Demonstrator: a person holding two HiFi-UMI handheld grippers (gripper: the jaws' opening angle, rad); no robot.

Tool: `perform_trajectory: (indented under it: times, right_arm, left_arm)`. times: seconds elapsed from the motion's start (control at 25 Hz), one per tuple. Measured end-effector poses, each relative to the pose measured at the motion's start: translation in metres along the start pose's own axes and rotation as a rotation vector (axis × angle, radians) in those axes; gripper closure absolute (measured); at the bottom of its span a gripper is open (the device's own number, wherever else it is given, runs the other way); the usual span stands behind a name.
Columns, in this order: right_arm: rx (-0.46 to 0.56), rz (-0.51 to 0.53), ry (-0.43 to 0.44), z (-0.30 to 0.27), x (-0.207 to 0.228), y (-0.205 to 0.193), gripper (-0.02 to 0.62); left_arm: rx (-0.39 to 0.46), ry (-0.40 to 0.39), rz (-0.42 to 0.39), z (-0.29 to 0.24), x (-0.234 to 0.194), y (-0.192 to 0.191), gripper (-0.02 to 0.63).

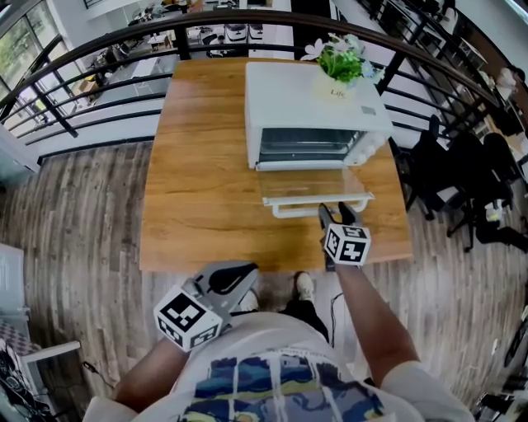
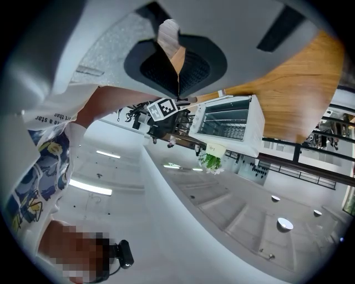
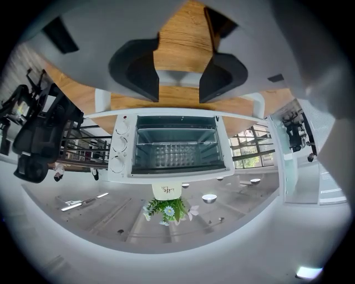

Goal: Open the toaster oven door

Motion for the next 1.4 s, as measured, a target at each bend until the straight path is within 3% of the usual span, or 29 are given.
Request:
perform_trajectory:
  times: [1.4]
  right_arm:
    - [-0.100,-0.013,0.016,-0.023,-0.017,-0.079,0.371]
  left_arm:
    - [-0.047,0.012,-0.016,-0.013,-0.001,-0.001,0.600]
Point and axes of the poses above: the fingertips, and each gripper's own axes: z backward along the fingers, x to its right, y out of its top, the point moved 4 cm from there along z, backward along the fingers, and after that the axes turned 14 degrees about z, right-handed, at the moved point
